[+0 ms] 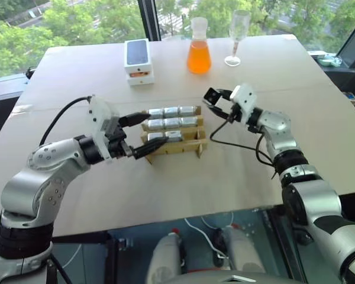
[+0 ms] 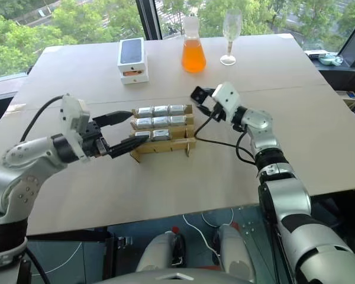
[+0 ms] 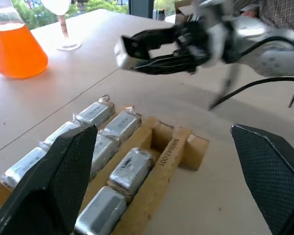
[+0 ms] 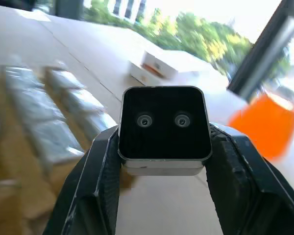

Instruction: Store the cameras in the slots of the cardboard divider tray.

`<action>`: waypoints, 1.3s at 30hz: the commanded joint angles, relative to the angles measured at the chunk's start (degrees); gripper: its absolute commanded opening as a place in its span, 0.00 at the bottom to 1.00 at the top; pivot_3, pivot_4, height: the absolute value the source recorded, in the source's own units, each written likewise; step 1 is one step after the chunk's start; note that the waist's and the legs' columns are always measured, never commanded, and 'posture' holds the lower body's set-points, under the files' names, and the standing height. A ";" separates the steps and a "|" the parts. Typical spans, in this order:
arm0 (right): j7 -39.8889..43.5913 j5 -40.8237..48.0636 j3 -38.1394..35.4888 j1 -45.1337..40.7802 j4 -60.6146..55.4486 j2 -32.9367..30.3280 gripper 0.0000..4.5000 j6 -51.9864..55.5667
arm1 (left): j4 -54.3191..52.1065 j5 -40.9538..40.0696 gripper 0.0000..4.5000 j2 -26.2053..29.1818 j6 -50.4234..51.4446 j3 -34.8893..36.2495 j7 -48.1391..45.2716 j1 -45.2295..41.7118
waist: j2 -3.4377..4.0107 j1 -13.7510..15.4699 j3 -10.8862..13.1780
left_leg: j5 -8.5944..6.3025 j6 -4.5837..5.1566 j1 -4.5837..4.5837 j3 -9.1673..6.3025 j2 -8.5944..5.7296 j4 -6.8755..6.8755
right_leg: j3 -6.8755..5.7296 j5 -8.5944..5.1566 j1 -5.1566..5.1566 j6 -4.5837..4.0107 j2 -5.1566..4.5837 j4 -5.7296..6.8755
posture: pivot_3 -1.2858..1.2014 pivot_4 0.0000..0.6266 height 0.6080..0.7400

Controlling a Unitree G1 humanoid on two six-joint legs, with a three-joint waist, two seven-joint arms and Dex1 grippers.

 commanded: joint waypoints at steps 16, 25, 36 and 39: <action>-31.41 -40.16 15.86 -0.87 -18.22 -8.89 0.42 -25.03 | 24.83 11.16 1.00 -5.04 -3.08 -17.27 -20.68 -25.52 | -0.05 0.83 0.05 | 0.07 -0.11 0.01 0.30 0.02 0.16 | 0.28 -0.01 -0.19 0.00 0.15 0.18 | 0.52 0.24 1.00; -37.08 -42.79 19.46 -2.83 -17.27 -9.38 0.42 -24.90 | 27.95 14.94 1.00 -5.31 -3.21 -21.19 -27.35 -29.28 | -0.05 0.83 0.05 | 0.07 -0.10 0.01 0.31 0.00 0.21 | 0.32 -0.01 -0.19 0.01 0.17 0.23 | 0.52 0.24 1.00; -38.92 -42.83 22.30 -3.59 -16.16 -10.69 0.42 -25.25 | 29.48 17.66 0.19 -6.52 -3.19 -22.39 -30.95 -31.12 | -0.06 0.85 0.05 | 0.07 -0.10 0.02 0.33 0.01 0.27 | 0.36 -0.02 -0.19 0.00 0.18 0.30 | 0.52 0.24 1.00; -38.64 -43.04 22.76 -3.49 -16.25 -11.06 0.65 -24.81 | 29.88 18.35 0.18 -6.63 -3.38 -22.80 -32.32 -32.11 | -0.06 0.85 0.05 | 0.07 -0.09 0.02 0.34 0.00 0.28 | 0.37 -0.02 -0.19 0.00 0.18 0.31 | 0.52 0.24 1.00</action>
